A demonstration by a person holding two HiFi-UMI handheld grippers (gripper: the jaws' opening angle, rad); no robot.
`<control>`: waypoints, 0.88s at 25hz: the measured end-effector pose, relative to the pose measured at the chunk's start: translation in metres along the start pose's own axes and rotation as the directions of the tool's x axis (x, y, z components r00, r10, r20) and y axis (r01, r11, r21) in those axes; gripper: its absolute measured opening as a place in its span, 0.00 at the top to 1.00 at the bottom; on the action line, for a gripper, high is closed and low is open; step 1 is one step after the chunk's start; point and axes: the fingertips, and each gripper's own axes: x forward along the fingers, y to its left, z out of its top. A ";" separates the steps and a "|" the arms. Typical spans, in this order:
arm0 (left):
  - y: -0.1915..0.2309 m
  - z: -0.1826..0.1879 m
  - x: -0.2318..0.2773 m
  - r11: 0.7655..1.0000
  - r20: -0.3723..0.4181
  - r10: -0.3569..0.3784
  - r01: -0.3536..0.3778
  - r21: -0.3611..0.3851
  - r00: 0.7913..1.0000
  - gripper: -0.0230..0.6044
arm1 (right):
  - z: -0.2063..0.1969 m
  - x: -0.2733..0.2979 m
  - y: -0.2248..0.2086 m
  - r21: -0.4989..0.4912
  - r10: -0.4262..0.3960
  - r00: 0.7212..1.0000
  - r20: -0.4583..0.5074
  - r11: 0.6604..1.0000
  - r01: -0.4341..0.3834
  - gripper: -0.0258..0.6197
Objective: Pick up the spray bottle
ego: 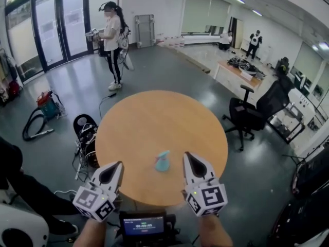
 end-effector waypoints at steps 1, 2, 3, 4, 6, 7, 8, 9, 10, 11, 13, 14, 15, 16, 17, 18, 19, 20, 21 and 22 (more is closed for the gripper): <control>0.009 0.003 0.001 1.000 0.004 -0.013 0.013 0.000 1.000 0.97 | 0.002 0.007 0.004 -0.006 -0.012 1.000 0.004 1.000 0.012 0.94; 0.017 0.005 0.001 1.000 0.005 -0.028 0.028 -0.001 1.000 0.97 | 0.003 0.013 0.008 -0.010 -0.025 1.000 0.006 1.000 0.025 0.94; 0.024 0.005 0.001 0.999 0.005 -0.043 0.043 -0.001 0.999 0.97 | 0.004 0.018 0.011 -0.012 -0.038 0.999 0.006 0.999 0.038 0.94; 0.030 0.005 0.002 0.998 0.004 -0.057 0.057 -0.002 0.998 0.96 | 0.004 0.022 0.014 -0.013 -0.051 0.999 0.003 0.999 0.051 0.94; 0.041 0.005 0.004 0.997 0.002 -0.081 0.081 -0.006 0.997 0.96 | 0.002 0.029 0.016 -0.016 -0.081 0.997 -0.007 0.997 0.081 0.94; 0.046 0.005 0.005 0.996 0.001 -0.091 0.091 -0.011 0.996 0.96 | 0.002 0.032 0.017 -0.014 -0.094 0.996 -0.012 0.995 0.094 0.94; 0.051 0.005 0.007 0.995 -0.001 -0.101 0.101 -0.015 0.995 0.96 | 0.002 0.035 0.018 -0.011 -0.103 0.995 -0.016 0.995 0.103 0.94; 0.056 0.004 0.009 0.994 -0.003 -0.110 0.110 -0.018 0.994 0.96 | 0.002 0.038 0.019 -0.007 -0.111 0.994 -0.019 0.994 0.111 0.94; 0.060 0.003 0.011 0.993 -0.006 -0.117 0.117 -0.020 0.993 0.96 | 0.002 0.040 0.021 -0.008 -0.119 0.993 -0.021 0.993 0.119 0.94; 0.065 0.001 0.012 0.992 -0.009 -0.122 0.121 -0.022 0.993 0.96 | 0.002 0.043 0.022 -0.013 -0.123 0.992 -0.025 0.992 0.123 0.94; 0.074 -0.003 0.017 0.992 -0.013 -0.123 0.122 -0.029 0.992 0.96 | -0.001 0.050 0.023 -0.022 -0.117 0.993 -0.033 0.993 0.116 0.94; 0.078 -0.004 0.020 0.992 -0.013 -0.120 0.119 -0.033 0.993 0.96 | -0.003 0.054 0.022 -0.022 -0.109 0.993 -0.035 0.994 0.108 0.94; 0.081 -0.006 0.023 0.993 -0.013 -0.115 0.115 -0.033 0.993 0.96 | -0.005 0.057 0.021 -0.020 -0.103 0.994 -0.036 0.995 0.102 0.93; 0.083 -0.007 0.027 0.994 -0.015 -0.110 0.110 -0.031 0.994 0.96 | -0.007 0.061 0.018 -0.016 -0.099 0.994 -0.036 0.995 0.098 0.93; 0.085 -0.009 0.030 0.994 -0.020 -0.104 0.103 -0.029 0.994 0.96 | -0.010 0.064 0.015 -0.011 -0.093 0.995 -0.040 0.996 0.093 0.93; 0.087 -0.012 0.033 0.995 -0.026 -0.096 0.096 -0.030 0.995 0.96 | -0.014 0.067 0.013 -0.005 -0.084 0.995 -0.048 0.996 0.084 0.91; 0.087 -0.014 0.035 0.996 -0.032 -0.088 0.087 -0.034 0.996 0.96 | -0.017 0.070 0.011 -0.002 -0.073 0.996 -0.058 0.997 0.073 0.89; 0.087 -0.015 0.037 0.996 -0.035 -0.079 0.078 -0.037 0.996 0.96 | -0.018 0.072 0.010 -0.002 -0.060 0.996 -0.063 0.998 0.060 0.89; 0.086 -0.016 0.039 0.997 -0.037 -0.073 0.072 -0.038 0.997 0.96 | -0.019 0.074 0.008 -0.004 -0.045 0.997 -0.064 0.999 0.045 0.88; 0.084 -0.016 0.042 0.997 -0.038 -0.071 0.070 -0.038 0.997 0.96 | -0.019 0.075 0.005 -0.004 -0.031 0.998 -0.062 1.000 0.030 0.86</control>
